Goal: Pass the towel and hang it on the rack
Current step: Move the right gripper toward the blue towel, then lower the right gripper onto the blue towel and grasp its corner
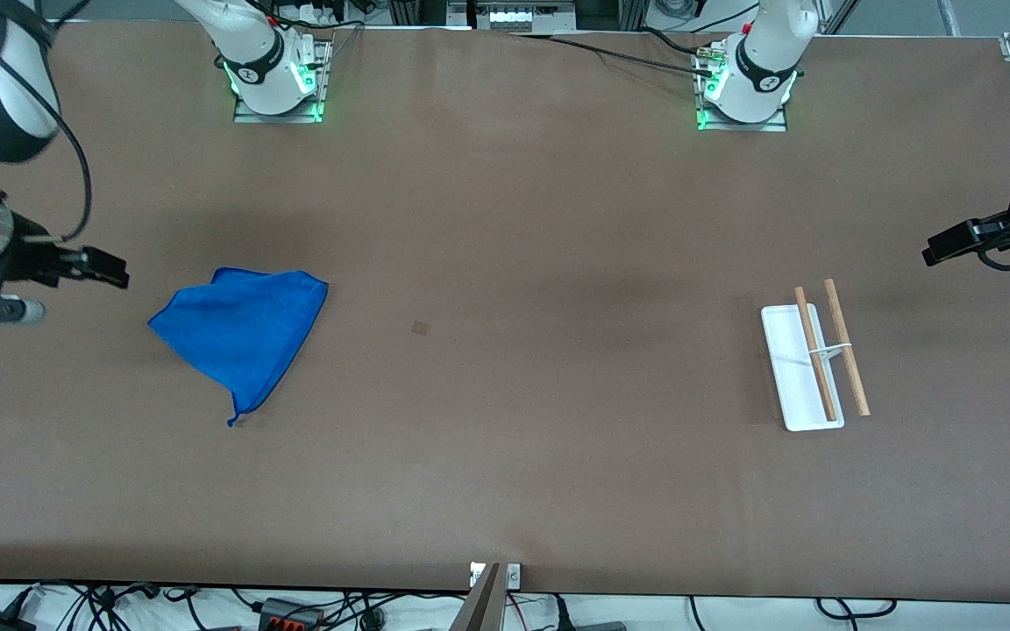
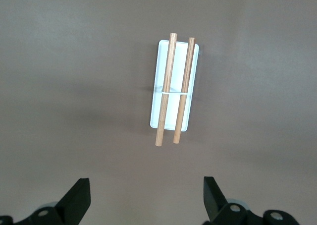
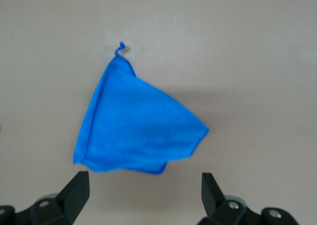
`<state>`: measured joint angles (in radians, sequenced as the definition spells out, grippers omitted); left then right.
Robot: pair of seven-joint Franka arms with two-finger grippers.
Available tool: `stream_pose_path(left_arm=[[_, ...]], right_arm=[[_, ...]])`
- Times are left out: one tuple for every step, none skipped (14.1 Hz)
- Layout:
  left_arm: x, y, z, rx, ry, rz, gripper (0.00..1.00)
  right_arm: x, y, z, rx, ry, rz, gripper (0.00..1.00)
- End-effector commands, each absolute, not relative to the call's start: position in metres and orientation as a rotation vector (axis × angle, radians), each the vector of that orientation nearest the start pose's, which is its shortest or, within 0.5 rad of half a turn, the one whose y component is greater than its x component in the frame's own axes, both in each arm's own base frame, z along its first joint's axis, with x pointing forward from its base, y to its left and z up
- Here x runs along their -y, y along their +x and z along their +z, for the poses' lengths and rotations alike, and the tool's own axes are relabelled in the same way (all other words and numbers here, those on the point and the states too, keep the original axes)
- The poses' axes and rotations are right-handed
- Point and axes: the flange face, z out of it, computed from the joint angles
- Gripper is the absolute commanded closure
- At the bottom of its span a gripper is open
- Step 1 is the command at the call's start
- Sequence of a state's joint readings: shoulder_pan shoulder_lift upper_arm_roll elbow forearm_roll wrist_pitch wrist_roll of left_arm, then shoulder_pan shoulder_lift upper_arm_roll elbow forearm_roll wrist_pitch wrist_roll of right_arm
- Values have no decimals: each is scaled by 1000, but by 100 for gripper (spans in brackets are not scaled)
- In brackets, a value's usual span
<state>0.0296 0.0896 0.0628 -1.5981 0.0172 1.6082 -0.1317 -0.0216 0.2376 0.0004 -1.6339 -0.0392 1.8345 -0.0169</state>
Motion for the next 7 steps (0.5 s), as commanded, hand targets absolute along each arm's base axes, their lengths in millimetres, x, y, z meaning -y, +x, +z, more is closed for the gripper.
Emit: stream_pose_path(left_arm=[[-56, 581, 569, 338, -3115, 132, 0], [-56, 581, 570, 338, -3115, 130, 0], [-55, 581, 569, 336, -3115, 132, 0], [-55, 581, 570, 336, -3115, 129, 0], [-55, 581, 570, 336, -3115, 129, 0], [-55, 581, 570, 336, -3115, 129, 0], [-55, 581, 570, 336, -3115, 129, 0]], right_arm=[[10, 662, 424, 25, -3163, -38, 0], [9, 671, 406, 29, -3162, -72, 0], [2, 678, 387, 46, -3158, -94, 0], [-1, 683, 369, 53, -3156, -97, 0], [-2, 684, 354, 55, -3158, -73, 0], [-8, 685, 336, 67, -3158, -37, 0], [-8, 686, 323, 68, -3158, -27, 0]])
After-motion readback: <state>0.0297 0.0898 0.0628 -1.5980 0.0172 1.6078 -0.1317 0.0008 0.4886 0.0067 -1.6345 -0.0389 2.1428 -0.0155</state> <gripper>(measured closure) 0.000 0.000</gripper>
